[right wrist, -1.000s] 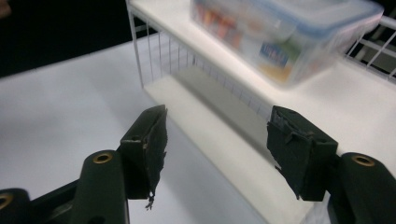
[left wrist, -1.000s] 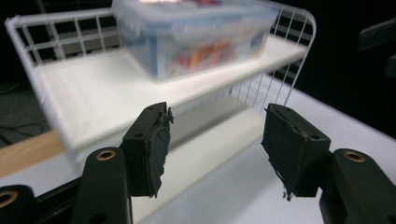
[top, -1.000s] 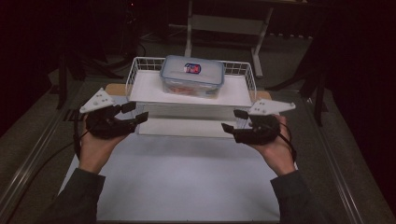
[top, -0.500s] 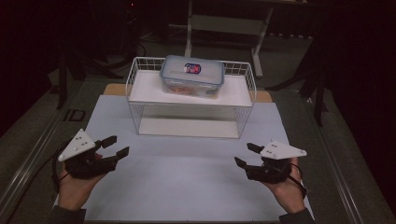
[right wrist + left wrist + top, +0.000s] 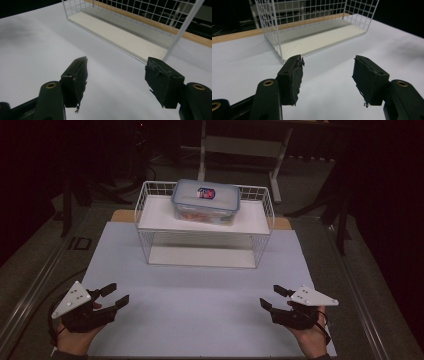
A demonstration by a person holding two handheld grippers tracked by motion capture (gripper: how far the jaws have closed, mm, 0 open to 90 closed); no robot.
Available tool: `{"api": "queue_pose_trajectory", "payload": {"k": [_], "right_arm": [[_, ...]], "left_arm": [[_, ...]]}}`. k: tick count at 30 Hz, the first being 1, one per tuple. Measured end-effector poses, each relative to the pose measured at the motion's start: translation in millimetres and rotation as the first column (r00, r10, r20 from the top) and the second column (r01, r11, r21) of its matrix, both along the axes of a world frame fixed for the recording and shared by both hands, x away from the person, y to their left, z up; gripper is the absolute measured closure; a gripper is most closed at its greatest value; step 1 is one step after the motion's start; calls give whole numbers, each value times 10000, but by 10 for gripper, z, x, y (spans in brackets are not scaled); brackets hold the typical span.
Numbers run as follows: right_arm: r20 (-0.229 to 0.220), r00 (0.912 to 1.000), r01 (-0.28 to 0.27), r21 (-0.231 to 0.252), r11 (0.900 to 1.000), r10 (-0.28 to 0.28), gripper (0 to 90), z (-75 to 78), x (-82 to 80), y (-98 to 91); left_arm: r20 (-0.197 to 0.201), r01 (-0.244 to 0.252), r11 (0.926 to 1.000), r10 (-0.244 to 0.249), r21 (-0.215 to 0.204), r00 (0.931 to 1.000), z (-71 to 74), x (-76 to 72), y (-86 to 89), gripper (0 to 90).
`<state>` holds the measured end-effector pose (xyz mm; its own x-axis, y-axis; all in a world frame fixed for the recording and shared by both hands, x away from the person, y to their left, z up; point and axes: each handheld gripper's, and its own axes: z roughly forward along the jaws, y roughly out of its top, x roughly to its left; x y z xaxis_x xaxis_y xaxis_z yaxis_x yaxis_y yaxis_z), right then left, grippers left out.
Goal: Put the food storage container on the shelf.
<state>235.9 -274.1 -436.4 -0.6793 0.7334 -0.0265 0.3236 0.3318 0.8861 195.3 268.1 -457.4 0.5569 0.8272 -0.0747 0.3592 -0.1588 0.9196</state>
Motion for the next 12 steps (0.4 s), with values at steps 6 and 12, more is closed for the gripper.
{"api": "queue_pose_trajectory", "payload": {"k": [6,12], "right_arm": [[139,9997,180,84,9998,-181,342,-101,-48,-37],[331,9993,199,15,9998,-200,332,-124,-49,-39]], "left_arm": [[46,-212,9997,212,155,9998,-62,23,18,405],[67,-399,9983,397,436,9992,-105,69,22,402]]}}
